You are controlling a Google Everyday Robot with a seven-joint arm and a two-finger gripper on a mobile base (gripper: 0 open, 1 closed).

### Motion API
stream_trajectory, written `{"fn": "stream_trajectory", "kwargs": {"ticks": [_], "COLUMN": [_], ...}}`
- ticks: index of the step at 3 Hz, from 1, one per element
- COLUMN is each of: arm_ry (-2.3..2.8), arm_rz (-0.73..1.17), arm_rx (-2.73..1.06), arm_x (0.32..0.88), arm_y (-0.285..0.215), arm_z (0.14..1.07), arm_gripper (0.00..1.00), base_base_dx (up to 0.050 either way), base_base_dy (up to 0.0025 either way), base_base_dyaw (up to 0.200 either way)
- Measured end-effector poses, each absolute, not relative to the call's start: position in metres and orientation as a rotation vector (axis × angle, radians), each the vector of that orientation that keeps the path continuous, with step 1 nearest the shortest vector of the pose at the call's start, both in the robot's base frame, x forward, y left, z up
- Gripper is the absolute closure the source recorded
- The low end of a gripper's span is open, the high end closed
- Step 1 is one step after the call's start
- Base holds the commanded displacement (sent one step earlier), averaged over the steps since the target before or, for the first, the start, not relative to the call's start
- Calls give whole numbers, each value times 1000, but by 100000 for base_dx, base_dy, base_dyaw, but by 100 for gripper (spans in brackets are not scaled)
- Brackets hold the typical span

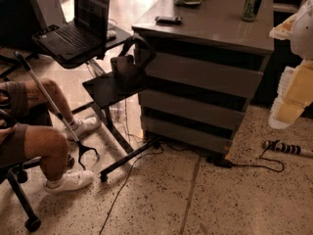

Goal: Pick green jalapeno chip bag

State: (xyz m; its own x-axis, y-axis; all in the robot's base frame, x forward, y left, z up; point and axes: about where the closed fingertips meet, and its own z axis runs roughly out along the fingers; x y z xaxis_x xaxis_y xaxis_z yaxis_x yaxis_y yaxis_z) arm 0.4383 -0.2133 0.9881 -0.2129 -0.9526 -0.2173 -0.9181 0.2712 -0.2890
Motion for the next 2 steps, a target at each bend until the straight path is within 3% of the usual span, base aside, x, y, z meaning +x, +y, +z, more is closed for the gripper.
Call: {"fn": "stream_trajectory", "kwargs": {"ticks": [1,2], "arm_ry": [2199,2199], "arm_rz": [-137,-137], "arm_rx": [-1703,-1703], "arm_x": [438,438], "arm_y": [-213,-213], "arm_z": [988,988], "arm_gripper": [0,0], "base_base_dx": [4950,4040], "base_base_dy": [0,238], "base_base_dyaw": [2,11809]}}
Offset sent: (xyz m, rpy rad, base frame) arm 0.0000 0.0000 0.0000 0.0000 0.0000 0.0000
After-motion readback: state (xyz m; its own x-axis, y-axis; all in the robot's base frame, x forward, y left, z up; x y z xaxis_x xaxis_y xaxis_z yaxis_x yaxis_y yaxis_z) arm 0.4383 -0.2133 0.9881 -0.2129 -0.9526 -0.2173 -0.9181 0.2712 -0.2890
